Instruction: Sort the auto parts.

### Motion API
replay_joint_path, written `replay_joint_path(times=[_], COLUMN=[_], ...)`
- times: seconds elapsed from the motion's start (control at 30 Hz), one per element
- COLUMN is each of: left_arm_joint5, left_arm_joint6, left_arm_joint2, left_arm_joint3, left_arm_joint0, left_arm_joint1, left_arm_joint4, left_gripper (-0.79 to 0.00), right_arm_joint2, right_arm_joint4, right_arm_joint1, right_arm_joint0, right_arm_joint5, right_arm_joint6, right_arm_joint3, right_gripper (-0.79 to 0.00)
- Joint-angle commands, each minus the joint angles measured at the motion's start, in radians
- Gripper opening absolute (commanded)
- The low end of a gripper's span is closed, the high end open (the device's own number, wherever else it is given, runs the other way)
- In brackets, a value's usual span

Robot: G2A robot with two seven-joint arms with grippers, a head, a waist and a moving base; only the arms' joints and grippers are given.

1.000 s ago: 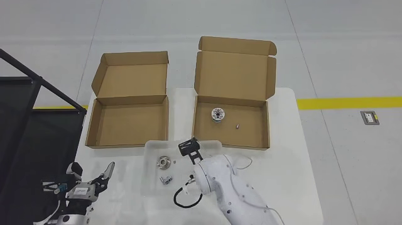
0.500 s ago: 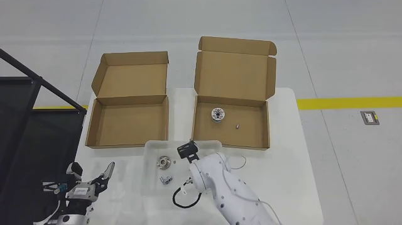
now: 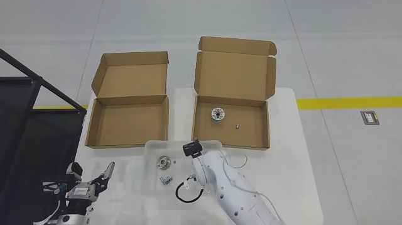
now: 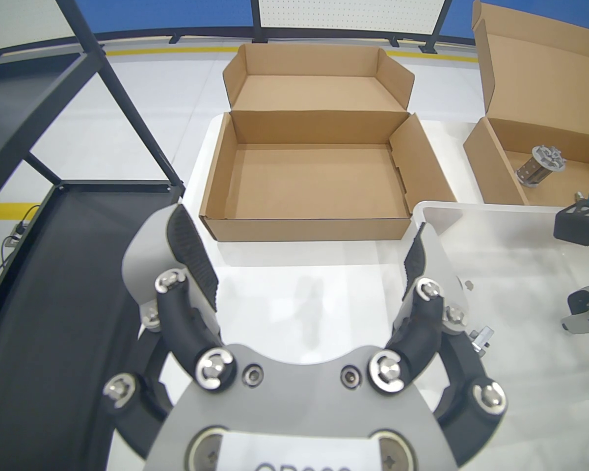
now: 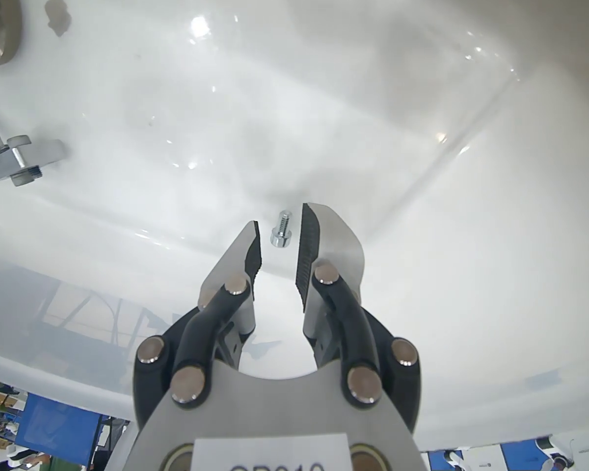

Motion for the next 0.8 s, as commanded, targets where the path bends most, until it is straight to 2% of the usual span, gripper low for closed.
replay_joint_path(times=[0.0, 0.3, 0.33, 0.43, 0.5, 0.77], left_arm_joint5=[0.000, 0.000, 0.000, 0.000, 0.000, 0.000], left_arm_joint6=[0.000, 0.000, 0.000, 0.000, 0.000, 0.000], left_arm_joint2=[0.000, 0.000, 0.000, 0.000, 0.000, 0.000], left_arm_joint3=[0.000, 0.000, 0.000, 0.000, 0.000, 0.000], left_arm_joint0=[0.000, 0.000, 0.000, 0.000, 0.000, 0.000], left_arm_joint1=[0.000, 0.000, 0.000, 0.000, 0.000, 0.000], left_arm_joint4=[0.000, 0.000, 0.000, 0.000, 0.000, 0.000], left_gripper=[0.000, 0.000, 0.000, 0.000, 0.000, 0.000], right_arm_joint2=[0.000, -0.003, -0.003, -0.002, 0.001, 0.022], right_arm_joint4=[0.005, 0.025, 0.028, 0.030, 0.031, 0.024], right_arm_joint1=[-0.003, -0.014, -0.015, -0.018, -0.019, -0.012], right_arm_joint0=[0.007, 0.024, 0.026, 0.031, 0.032, 0.007], right_arm_joint5=[0.002, -0.013, -0.014, -0.016, -0.017, -0.054], right_arm_joint6=[-0.004, -0.009, -0.010, -0.015, -0.019, -0.027], right_arm_joint3=[0.016, 0.063, 0.067, 0.077, 0.078, -0.011], right_gripper=[-0.591, -0.606, -0.622, -0.754, -0.785, -0.785])
